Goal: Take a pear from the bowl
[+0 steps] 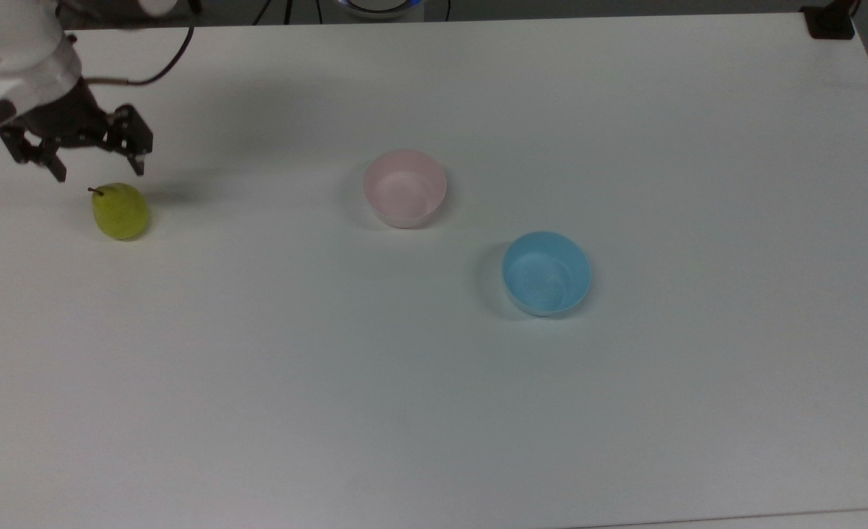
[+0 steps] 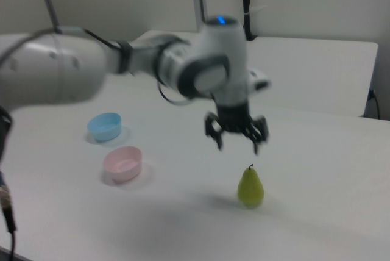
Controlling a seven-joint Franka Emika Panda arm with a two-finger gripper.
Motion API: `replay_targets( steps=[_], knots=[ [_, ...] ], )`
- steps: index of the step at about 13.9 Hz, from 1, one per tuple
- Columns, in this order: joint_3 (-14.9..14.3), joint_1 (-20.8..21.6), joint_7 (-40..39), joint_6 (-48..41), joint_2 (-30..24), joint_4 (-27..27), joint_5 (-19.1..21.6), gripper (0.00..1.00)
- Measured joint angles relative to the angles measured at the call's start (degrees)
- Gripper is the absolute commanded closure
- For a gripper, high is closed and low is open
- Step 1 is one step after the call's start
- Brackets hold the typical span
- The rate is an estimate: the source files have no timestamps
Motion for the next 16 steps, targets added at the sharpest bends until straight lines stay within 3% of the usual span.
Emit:
replay_targets(
  steps=[4,7,11,16],
  knots=[
    [0.2,7.2,2.4,-16.3,-12.0,1.9,-0.3,0.00],
    [0.3,12.8,7.2,-25.5,-18.1,2.7,-0.3,0.00],
    [0.4,22.3,23.2,-26.5,-19.2,1.4,1.3,0.00],
    [-0.2,24.6,24.7,-17.9,-19.2,-2.4,3.2,0.00]
  ],
)
